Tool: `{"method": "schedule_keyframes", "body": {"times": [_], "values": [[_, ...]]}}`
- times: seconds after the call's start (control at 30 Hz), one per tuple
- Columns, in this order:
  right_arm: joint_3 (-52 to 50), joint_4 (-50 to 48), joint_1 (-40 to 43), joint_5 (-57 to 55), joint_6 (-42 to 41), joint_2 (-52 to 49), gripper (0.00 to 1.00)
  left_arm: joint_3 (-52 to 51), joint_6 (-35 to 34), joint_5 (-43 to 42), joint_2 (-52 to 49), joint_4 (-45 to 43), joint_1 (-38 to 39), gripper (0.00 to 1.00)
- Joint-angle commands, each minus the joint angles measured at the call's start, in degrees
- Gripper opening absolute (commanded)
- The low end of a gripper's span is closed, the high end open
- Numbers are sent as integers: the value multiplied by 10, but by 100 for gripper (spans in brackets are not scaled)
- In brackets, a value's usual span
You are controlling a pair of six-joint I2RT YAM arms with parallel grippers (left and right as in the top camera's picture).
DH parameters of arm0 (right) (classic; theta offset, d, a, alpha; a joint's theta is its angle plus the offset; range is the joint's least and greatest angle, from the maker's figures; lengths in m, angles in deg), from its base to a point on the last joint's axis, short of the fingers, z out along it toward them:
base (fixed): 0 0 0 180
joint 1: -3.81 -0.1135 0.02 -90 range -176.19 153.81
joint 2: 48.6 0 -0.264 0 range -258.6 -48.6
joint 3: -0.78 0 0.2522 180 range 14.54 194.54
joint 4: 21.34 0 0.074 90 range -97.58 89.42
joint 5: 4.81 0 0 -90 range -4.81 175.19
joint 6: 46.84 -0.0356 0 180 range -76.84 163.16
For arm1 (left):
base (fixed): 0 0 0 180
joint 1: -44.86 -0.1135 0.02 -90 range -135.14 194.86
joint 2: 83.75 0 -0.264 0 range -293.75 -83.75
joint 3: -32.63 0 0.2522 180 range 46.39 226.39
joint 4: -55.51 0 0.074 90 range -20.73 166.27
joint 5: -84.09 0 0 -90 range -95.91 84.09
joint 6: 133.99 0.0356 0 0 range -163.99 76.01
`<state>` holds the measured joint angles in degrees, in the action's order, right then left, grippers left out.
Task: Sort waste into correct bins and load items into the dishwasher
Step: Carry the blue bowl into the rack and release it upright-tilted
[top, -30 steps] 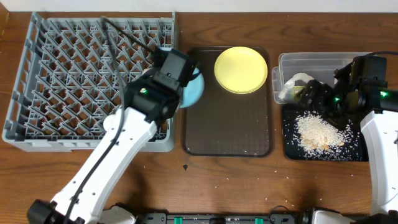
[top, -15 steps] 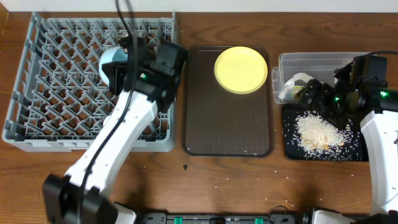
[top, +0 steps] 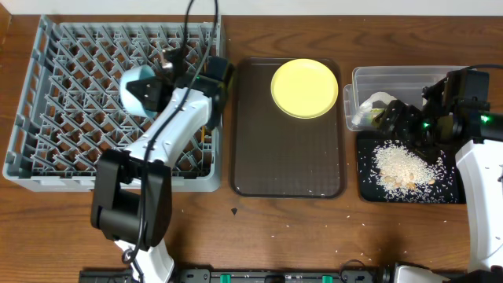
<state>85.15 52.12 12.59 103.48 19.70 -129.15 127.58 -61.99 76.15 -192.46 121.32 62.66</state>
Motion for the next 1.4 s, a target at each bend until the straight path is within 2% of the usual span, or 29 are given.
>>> {"method": "schedule_keyframes", "body": {"times": [0.0, 0.33, 0.43, 1.07, 1.17, 1.23, 1.3, 1.37], "values": [[5, -2, -6, 4, -3, 5, 99, 0, -11, -1, 8, -1, -25, 7], [5, -3, -6, 4, -2, 5, 99, -8, -11, -64, 8, -18, -78, 7], [5, -3, -6, 4, -2, 5, 99, -13, -11, -96, 7, -21, -77, 8], [5, -3, -6, 4, -2, 5, 99, -41, -7, -123, 3, -42, -30, 8], [5, -2, -6, 4, -2, 5, 99, -41, -7, -125, 3, -40, -14, 11], [5, -1, -6, 4, -2, 5, 99, -40, -7, -125, 4, -28, 3, 17], [5, -1, -6, 4, -2, 5, 99, -40, -7, -126, 5, -19, 14, 36], [5, -1, -6, 4, -2, 5, 99, -40, -7, -126, 7, -16, 24, 47]]}}
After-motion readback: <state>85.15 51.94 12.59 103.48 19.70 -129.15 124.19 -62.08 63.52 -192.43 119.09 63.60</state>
